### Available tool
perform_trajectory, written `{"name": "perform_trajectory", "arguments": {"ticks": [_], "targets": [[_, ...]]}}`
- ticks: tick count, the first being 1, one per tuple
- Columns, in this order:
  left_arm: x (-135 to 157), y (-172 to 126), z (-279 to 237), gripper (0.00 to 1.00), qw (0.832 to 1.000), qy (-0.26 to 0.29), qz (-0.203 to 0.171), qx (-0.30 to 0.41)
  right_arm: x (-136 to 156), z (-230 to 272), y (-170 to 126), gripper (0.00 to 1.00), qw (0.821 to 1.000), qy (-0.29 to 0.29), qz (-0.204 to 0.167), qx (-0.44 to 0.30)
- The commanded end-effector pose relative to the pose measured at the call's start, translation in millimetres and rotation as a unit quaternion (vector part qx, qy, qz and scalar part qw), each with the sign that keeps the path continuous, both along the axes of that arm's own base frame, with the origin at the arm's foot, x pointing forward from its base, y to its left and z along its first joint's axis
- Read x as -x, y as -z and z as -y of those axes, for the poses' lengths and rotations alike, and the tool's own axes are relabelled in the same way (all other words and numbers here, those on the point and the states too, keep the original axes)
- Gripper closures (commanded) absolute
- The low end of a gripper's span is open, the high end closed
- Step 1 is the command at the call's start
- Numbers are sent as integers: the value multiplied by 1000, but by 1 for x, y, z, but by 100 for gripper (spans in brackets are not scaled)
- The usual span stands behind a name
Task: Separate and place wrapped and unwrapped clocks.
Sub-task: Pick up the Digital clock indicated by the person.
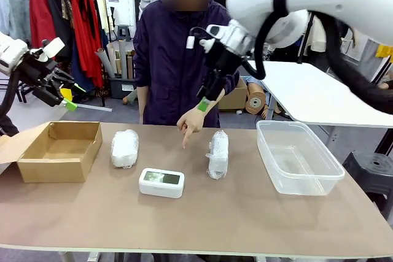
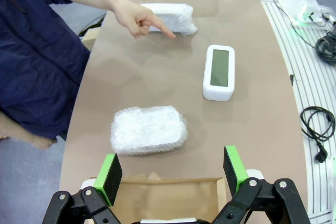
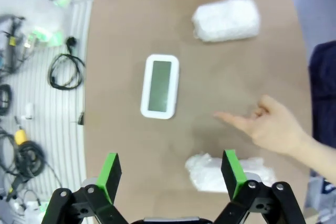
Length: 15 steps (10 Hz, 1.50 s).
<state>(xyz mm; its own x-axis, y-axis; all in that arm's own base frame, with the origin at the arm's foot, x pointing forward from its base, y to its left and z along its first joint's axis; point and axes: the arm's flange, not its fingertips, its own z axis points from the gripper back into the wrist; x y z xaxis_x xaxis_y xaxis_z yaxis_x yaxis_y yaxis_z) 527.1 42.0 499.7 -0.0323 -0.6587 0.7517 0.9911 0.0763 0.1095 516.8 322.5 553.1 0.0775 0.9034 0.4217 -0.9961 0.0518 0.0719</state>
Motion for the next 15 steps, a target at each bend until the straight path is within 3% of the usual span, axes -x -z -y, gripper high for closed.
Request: {"name": "perform_trajectory", "arguments": {"ticks": [1, 3, 4, 7, 8, 9, 13, 15], "targets": [[5, -1, 0, 0, 1000, 1, 1, -1, -4, -34, 15, 0, 997, 32, 46, 51], [5, -1, 0, 0, 1000, 1, 1, -1, 4, -69, 45, 0, 990, 44, 94, 98], [5, -1, 0, 0, 1000, 1, 1, -1, 7, -80, 60, 0, 988, 51, 100, 110], [5, -1, 0, 0, 1000, 1, 1, -1, 22, -100, 87, 0, 988, 45, 69, 132], [5, -1, 0, 0, 1000, 1, 1, -1, 12, -93, 83, 0, 989, 53, 46, 130], [5, -1, 0, 0, 1000, 1, 1, -1, 17, -98, 88, 0, 989, 32, 79, 120], [5, -1, 0, 0, 1000, 1, 1, -1, 17, -98, 88, 0, 989, 32, 79, 120], [5, -1, 0, 0, 1000, 1, 1, -1, 19, -106, 97, 0, 990, 35, 60, 123]]}}
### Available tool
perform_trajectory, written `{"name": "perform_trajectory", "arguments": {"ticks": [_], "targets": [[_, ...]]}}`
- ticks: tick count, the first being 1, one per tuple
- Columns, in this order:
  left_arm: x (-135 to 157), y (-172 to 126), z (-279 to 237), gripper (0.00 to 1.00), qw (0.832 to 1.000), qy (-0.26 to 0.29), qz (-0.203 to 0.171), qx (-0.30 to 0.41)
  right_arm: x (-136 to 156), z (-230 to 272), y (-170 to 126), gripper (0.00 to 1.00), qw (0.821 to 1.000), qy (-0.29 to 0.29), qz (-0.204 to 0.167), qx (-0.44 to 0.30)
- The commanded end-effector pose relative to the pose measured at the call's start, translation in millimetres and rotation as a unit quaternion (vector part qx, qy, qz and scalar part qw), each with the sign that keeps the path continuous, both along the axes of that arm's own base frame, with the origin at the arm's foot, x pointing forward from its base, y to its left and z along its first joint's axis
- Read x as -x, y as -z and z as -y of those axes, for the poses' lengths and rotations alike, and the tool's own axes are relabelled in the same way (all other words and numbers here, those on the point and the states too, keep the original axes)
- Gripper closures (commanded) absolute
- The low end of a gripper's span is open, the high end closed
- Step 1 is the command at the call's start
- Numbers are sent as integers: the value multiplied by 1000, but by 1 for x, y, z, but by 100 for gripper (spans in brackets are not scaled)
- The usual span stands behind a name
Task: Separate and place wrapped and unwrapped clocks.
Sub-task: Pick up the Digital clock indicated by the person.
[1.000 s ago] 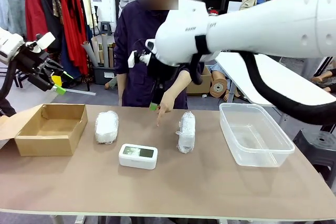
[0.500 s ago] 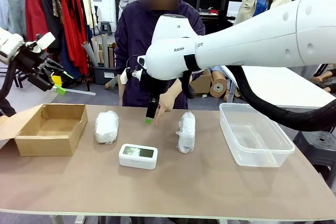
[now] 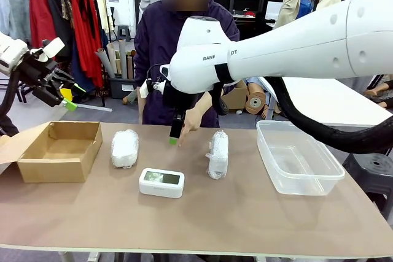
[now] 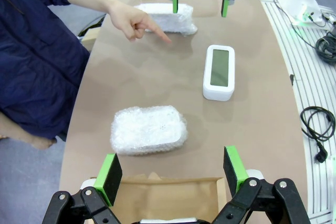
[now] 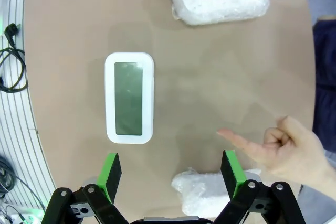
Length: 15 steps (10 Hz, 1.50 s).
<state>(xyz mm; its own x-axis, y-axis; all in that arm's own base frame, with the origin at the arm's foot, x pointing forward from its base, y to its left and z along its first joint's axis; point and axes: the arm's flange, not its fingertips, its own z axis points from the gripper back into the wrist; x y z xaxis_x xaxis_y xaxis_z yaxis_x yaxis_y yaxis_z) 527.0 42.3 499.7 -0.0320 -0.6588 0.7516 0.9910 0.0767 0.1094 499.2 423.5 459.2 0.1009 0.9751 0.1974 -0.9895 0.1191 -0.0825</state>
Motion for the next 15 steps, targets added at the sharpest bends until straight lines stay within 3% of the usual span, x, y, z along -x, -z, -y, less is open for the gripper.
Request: {"name": "perform_trajectory", "arguments": {"ticks": [1, 3, 6, 9, 15], "targets": [[5, -1, 0, 0, 1000, 1, 1, -1, 6, -21, 11, 0, 1000, 1, -10, 4], [5, -1, 0, 0, 1000, 1, 1, -1, 21, -57, 35, 0, 999, -11, -17, 39], [5, -1, 0, 0, 1000, 1, 1, -1, 24, -74, 52, 0, 998, 22, 12, 62], [5, -1, 0, 0, 1000, 1, 1, -1, 13, -81, 74, 0, 998, 24, -16, 49], [5, -1, 0, 0, 1000, 1, 1, -1, 26, -72, 96, 0, 997, 14, -65, 36]]}}
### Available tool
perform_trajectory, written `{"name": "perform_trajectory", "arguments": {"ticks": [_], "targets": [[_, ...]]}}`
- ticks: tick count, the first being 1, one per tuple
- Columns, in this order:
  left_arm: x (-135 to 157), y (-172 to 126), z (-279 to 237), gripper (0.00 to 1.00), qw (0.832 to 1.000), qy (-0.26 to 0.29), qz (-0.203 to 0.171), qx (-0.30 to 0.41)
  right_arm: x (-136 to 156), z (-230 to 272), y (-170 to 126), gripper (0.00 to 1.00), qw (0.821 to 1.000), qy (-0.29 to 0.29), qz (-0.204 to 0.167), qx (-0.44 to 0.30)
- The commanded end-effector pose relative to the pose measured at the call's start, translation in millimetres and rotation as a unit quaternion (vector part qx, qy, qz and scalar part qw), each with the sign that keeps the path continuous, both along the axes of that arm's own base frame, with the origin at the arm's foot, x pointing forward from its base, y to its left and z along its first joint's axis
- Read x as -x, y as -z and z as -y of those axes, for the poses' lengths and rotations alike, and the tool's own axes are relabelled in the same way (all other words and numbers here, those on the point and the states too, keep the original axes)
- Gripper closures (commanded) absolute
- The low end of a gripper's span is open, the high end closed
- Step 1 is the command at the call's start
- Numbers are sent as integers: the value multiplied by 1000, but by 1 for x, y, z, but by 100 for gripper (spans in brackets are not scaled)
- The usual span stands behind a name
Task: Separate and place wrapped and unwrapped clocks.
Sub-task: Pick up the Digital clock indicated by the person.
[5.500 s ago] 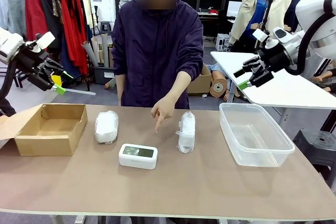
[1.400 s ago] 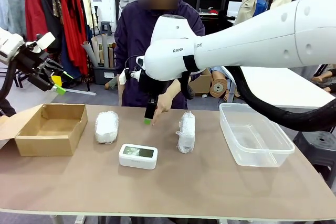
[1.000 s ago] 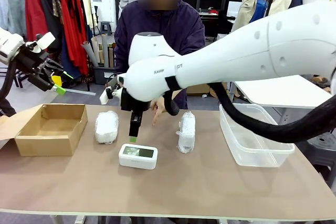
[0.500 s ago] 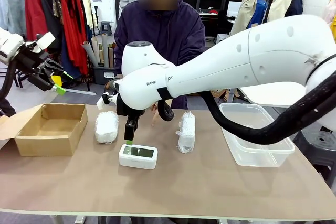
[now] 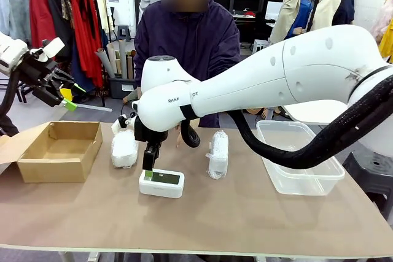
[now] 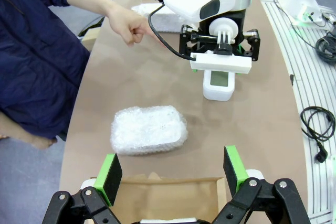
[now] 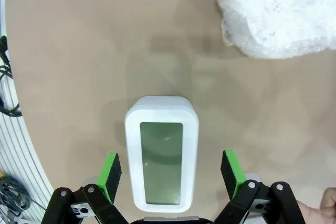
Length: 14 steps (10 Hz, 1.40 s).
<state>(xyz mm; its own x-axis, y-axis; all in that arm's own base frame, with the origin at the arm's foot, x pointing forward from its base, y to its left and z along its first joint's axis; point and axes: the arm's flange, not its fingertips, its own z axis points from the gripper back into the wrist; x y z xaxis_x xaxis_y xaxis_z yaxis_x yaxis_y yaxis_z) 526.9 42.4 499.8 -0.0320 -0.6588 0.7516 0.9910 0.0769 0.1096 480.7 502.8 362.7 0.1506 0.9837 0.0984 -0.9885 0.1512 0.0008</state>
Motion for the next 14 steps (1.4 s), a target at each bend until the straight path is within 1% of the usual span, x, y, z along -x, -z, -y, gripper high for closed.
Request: {"name": "perform_trajectory", "arguments": {"ticks": [1, 2, 5, 8, 14], "targets": [[5, -1, 1, 0, 1000, 1, 1, -1, 11, 7, 2, 0, 1000, -8, -20, -9], [5, -1, 1, 0, 1000, 1, 1, -1, 15, 9, 7, 0, 1000, -10, -25, -10], [5, -1, 1, 0, 1000, 1, 1, -1, 20, 17, 18, 0, 1000, -15, -25, 4], [5, -1, 1, 0, 1000, 1, 1, -1, 21, 23, 19, 0, 1000, -16, -21, 6], [5, -1, 1, 0, 1000, 1, 1, -1, 21, 31, 28, 0, 1000, -8, -27, 12]]}}
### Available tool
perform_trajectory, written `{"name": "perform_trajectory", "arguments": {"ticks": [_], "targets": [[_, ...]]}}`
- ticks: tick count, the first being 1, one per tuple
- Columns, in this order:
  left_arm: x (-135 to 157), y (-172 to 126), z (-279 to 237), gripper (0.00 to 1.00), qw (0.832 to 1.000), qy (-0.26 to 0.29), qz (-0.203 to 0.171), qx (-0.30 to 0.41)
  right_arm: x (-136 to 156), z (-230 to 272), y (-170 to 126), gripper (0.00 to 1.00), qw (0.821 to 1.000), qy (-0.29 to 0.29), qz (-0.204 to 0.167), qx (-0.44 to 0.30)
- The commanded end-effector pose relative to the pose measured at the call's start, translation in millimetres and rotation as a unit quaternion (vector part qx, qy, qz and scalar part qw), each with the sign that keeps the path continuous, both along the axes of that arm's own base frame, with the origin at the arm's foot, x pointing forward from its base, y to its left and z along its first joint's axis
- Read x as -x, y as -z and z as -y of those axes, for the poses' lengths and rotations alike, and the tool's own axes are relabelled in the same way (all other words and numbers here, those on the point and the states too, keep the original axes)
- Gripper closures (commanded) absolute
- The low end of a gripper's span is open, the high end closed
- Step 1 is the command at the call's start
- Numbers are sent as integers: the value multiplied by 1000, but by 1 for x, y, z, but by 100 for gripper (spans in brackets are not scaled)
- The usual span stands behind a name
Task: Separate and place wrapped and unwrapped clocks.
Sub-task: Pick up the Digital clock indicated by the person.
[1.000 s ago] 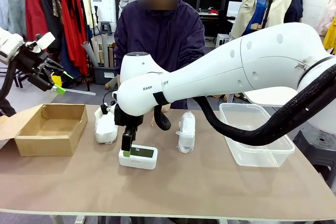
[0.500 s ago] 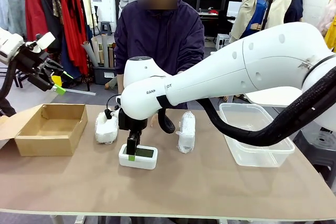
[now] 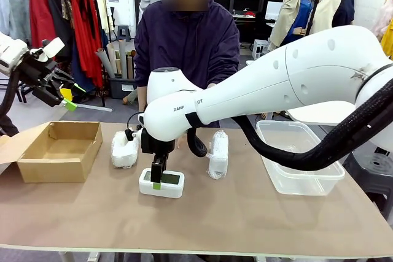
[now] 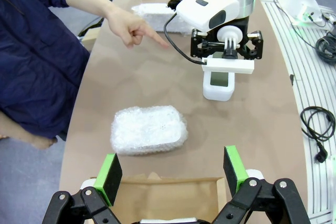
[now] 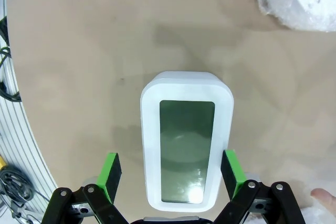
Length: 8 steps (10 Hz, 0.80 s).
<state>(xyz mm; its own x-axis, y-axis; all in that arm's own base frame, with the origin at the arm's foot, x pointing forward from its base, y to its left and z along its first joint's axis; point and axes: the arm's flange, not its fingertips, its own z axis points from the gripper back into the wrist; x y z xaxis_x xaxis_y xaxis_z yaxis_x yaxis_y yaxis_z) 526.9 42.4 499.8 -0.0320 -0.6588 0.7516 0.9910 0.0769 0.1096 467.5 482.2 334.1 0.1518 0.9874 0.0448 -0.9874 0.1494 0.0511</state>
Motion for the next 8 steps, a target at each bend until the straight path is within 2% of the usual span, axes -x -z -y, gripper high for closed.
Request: {"name": "perform_trajectory", "arguments": {"ticks": [1, 5, 8], "targets": [[5, -1, 1, 0, 1000, 1, 1, -1, 7, 11, 2, 0, 1000, -6, 1, -8], [5, -1, 1, 0, 1000, 1, 1, -1, 3, 12, 13, 0, 1000, -7, -4, 2], [5, -1, 1, 0, 1000, 1, 1, -1, 1, 10, 13, 0, 1000, -11, 8, 10]]}}
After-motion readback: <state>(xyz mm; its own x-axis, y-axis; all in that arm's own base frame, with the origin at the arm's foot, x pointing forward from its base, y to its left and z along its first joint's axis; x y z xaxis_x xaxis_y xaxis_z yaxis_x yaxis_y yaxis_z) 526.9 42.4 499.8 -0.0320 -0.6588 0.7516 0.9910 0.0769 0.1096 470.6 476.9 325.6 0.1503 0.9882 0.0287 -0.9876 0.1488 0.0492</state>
